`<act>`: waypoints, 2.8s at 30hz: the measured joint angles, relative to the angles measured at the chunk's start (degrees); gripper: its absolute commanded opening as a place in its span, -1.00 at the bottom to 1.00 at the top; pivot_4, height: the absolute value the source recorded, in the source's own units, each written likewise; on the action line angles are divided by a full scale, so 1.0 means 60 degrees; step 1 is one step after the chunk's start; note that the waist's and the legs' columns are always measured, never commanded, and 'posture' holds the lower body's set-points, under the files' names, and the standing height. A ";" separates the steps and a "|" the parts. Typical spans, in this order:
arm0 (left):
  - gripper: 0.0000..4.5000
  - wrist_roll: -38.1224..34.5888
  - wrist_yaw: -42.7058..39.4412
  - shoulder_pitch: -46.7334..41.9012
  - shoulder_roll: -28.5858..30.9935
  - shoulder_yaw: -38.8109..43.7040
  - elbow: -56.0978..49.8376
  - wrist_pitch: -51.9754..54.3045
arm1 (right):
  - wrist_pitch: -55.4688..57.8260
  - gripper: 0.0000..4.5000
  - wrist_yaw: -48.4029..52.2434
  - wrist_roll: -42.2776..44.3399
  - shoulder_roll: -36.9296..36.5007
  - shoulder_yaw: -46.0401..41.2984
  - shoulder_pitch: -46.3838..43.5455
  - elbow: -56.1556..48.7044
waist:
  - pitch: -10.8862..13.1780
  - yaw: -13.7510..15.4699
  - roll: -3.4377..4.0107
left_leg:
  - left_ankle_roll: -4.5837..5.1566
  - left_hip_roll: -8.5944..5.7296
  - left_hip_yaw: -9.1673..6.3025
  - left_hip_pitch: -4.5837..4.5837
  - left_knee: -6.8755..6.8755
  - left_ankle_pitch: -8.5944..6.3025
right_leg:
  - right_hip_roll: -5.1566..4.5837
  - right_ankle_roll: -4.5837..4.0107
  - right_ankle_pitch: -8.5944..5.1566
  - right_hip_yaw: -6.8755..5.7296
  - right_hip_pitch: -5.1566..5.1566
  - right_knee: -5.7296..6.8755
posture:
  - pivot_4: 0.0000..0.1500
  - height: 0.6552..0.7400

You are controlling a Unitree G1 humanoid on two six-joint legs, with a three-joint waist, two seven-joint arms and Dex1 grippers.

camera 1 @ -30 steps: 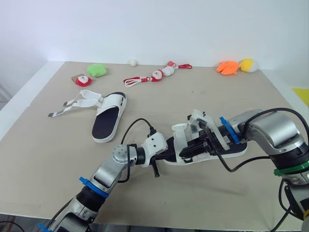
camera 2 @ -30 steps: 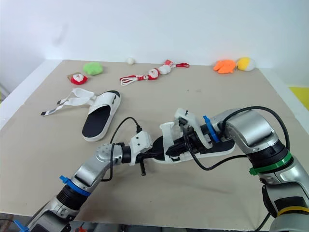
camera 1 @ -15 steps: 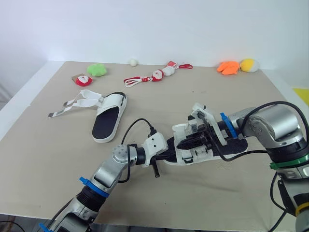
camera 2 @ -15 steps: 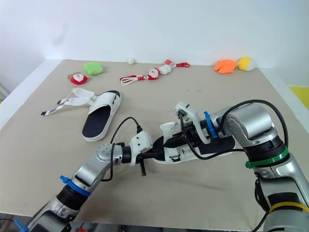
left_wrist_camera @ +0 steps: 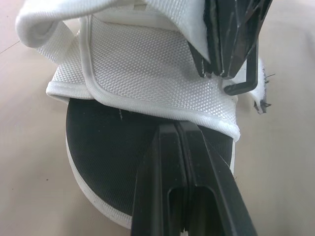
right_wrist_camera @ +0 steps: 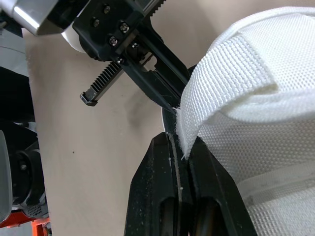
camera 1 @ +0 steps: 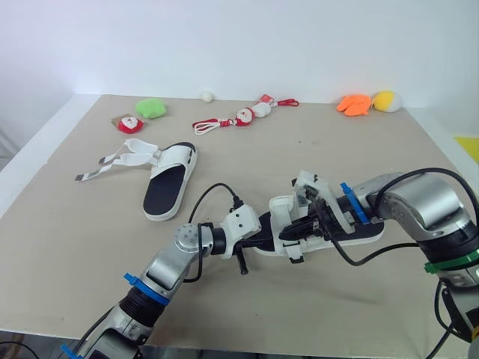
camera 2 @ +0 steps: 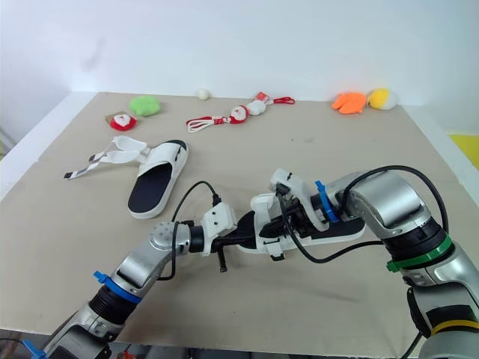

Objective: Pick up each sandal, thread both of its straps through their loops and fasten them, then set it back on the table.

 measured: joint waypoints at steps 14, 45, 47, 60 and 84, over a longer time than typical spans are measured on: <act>-1.00 0.0001 -0.0018 -0.0012 -0.0018 -0.0011 0.0008 -0.0009 | 0.1082 -0.42 -0.0454 0.0345 0.0571 -0.0695 -0.0703 0.0855 | 0.0002 0.0009 0.0002 | 0.0001 -0.0001 -0.0003 -0.0007 0.0000 0.0001 | -0.0001 -0.0001 -0.0001 -0.0004 -0.0002 0.0000 | 1.00 1.00; -1.00 -0.0002 0.0011 0.0233 -0.0159 -0.0110 -0.0153 -0.0003 | -0.1333 0.98 0.1829 0.0931 -0.3362 -0.1761 0.3837 -0.1981 | 0.0000 0.0226 0.0007 | -0.0046 0.0012 0.0012 -0.0017 -0.0001 -0.0028 | -0.0008 0.0015 -0.0053 -0.0026 -0.0009 -0.0006 | 1.00 1.00; -1.00 0.0001 0.0012 0.0209 -0.0126 -0.0101 -0.0144 -0.0001 | -0.1419 0.98 0.1225 0.0632 -0.2961 -0.1748 0.4013 -0.1972 | -0.0004 0.0221 0.0023 | -0.0045 0.0010 0.0019 -0.0014 0.0004 -0.0028 | -0.0009 0.0023 -0.0043 -0.0018 -0.0011 -0.0006 | 1.00 1.00; -1.00 0.0000 -0.0018 0.0164 -0.0127 -0.0115 -0.0101 -0.0002 | -0.0198 -0.66 -0.0798 0.0938 -0.1005 -0.1790 0.3824 -0.2258 | 0.0000 0.0215 0.0005 | -0.0042 0.0019 0.0004 -0.0011 0.0004 -0.0026 | 0.0007 0.0016 -0.0038 -0.0021 -0.0001 -0.0006 | 1.00 1.00; -1.00 -0.0003 -0.0020 0.0119 -0.0136 -0.0167 -0.0027 -0.0002 | -0.7557 0.99 0.0849 -0.1344 -0.2754 -0.3798 0.8288 -0.2597 | -0.0003 0.0238 -0.0015 | -0.0046 0.0014 0.0001 0.0006 0.0006 -0.0028 | 0.0004 0.0044 -0.0057 -0.0026 0.0024 -0.0006 | 1.00 1.00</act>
